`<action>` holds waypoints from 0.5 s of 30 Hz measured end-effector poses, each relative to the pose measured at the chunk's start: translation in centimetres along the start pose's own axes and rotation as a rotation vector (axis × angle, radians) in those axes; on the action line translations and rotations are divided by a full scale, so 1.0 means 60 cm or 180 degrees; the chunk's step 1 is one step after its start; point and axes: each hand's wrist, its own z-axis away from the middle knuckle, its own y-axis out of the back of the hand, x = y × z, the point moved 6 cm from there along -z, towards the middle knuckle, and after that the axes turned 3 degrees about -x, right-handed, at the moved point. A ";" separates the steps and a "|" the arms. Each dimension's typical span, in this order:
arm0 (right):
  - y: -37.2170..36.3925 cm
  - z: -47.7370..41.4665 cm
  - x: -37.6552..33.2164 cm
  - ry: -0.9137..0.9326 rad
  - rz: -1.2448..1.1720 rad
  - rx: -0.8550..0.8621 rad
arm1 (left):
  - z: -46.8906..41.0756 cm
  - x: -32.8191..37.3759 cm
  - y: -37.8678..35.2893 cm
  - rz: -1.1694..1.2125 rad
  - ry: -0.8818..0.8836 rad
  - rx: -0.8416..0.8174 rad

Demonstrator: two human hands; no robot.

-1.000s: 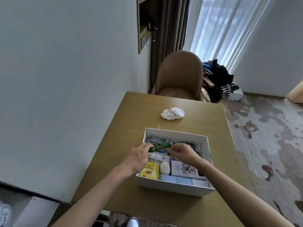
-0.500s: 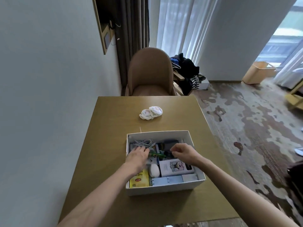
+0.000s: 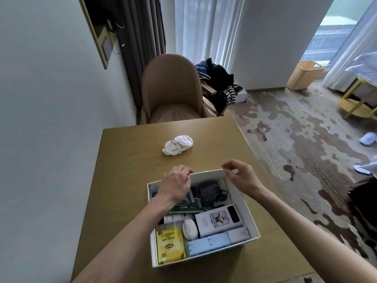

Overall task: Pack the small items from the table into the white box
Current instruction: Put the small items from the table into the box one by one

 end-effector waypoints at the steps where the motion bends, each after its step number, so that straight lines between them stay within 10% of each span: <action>1: 0.005 -0.018 0.002 0.0013 -0.0025 0.0054 | -0.017 0.001 0.001 -0.0001 0.0019 0.0013; 6: -0.003 -0.124 0.024 -0.0005 0.0007 -0.0089 | -0.100 -0.024 -0.018 -0.0166 0.0354 -0.0139; 15: -0.144 -0.244 0.056 0.0431 0.1142 -0.1929 | -0.141 -0.153 -0.117 -0.1078 0.1487 -0.2532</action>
